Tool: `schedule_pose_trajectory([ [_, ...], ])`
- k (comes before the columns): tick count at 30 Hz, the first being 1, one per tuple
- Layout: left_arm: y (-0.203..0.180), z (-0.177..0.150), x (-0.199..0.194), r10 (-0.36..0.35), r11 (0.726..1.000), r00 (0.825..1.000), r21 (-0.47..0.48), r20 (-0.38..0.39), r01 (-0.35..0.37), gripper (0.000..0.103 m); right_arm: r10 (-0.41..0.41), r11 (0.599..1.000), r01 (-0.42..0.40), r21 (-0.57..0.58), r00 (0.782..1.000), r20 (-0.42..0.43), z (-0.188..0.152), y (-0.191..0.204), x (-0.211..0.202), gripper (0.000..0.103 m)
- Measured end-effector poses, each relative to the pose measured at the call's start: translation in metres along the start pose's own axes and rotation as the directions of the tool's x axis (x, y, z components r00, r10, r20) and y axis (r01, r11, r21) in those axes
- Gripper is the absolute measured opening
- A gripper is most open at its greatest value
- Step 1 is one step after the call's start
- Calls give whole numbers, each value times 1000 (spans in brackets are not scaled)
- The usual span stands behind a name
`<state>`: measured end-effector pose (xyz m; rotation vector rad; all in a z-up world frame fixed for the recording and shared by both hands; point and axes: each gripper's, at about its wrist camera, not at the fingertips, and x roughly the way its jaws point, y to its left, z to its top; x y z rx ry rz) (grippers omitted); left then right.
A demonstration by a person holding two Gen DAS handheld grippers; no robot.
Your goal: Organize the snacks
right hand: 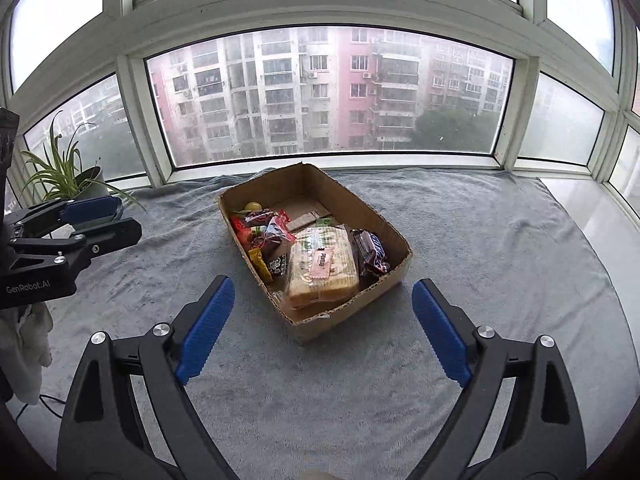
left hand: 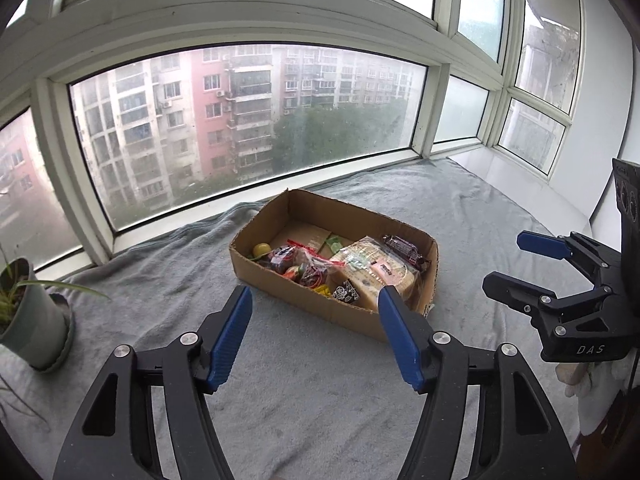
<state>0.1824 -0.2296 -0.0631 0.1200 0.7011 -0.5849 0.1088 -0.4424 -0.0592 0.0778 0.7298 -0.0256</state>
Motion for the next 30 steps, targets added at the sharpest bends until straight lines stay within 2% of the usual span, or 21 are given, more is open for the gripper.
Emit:
schedule_pose_trajectory([
  [7,-2,-7,-16,38,999,999,-4,18,-38,69,-6,1000,6,29,1000,-4,-5,-6,-9,93],
  [30,-4,-11,-23,53,999,998,-7,33,-53,69,2,1000,-2,23,1000,-3,-5,-4,-9,93],
])
